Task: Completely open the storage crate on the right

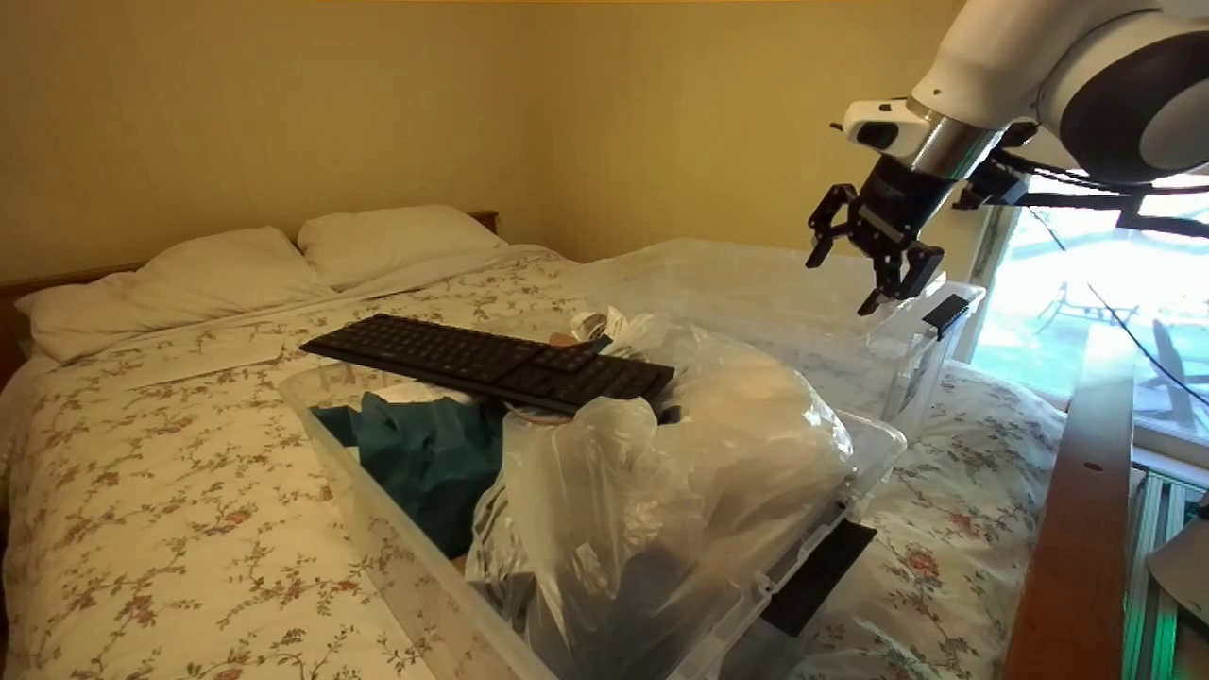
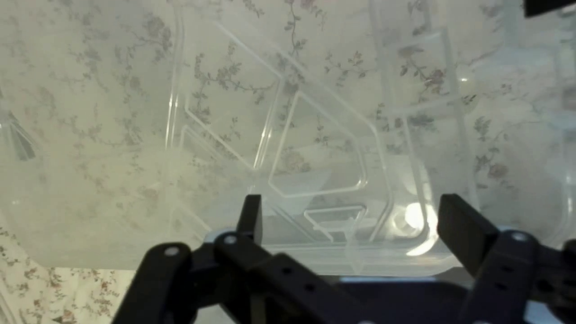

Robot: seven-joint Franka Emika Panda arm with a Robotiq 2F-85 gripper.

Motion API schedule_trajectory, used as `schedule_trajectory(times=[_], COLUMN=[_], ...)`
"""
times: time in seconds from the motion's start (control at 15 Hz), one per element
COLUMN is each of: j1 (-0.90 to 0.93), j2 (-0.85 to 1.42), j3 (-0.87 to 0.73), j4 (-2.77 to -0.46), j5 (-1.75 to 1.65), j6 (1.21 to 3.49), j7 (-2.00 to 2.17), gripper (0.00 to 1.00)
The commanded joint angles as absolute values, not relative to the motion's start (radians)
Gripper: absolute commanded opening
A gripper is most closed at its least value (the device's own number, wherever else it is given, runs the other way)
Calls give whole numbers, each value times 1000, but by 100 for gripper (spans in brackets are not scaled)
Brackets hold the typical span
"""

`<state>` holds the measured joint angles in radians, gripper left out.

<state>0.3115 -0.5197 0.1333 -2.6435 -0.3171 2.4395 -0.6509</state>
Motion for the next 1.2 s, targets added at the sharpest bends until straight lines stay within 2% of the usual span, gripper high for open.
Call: schedule_trajectory(times=[0.0,0.4,0.73,1.13], j1=[319,346,355,343], j2=[-562,-561,-589,-557], j3=[104,79,80,99], j4=[-2618,-2660,-2693,-2694], j5=[-303,-283,-257,-279], j6=[2315,2329,2253,2323], j7=[-706,-783,-792,-750], gripper=[100,100,100,100])
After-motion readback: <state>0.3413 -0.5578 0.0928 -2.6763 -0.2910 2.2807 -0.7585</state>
